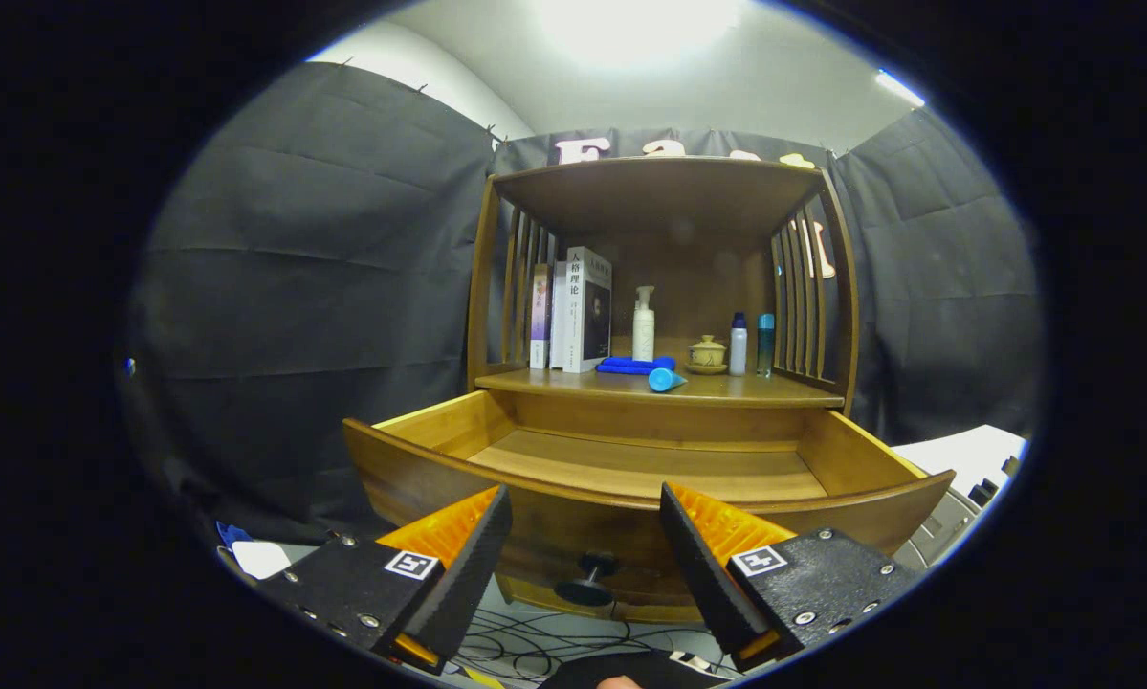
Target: Pull open the drawer, take out the items inside it, and place them on the countertop above the cabinet.
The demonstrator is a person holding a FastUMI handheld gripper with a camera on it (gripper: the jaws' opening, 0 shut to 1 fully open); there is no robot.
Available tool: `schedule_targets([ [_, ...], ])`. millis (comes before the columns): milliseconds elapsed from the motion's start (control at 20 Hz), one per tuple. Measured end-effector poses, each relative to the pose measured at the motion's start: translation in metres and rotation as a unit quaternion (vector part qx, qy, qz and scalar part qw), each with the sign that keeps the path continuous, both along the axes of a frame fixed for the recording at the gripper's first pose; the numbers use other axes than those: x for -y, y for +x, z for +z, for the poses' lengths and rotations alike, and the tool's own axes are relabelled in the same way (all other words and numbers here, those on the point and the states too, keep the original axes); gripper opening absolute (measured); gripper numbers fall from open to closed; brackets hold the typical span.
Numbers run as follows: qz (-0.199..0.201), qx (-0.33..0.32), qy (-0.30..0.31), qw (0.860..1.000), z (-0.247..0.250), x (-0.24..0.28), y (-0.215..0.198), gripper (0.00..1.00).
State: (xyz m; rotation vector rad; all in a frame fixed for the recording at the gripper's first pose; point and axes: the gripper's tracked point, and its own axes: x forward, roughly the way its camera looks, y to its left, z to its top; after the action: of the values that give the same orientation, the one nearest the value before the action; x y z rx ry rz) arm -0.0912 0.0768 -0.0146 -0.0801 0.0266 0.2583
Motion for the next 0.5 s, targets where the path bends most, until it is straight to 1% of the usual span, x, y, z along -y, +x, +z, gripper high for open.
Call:
schedule_targets([
  [200, -0.004, -0.038, -0.012, 0.999, -0.033, 0.006, -0.005, 0.95],
  [350, -0.015, -0.069, -0.009, 0.997, -0.053, 0.01, 0.0, 0.96],
  [500, -0.026, -0.081, -0.016, 0.996, -0.064, 0.016, 0.008, 0.96],
])
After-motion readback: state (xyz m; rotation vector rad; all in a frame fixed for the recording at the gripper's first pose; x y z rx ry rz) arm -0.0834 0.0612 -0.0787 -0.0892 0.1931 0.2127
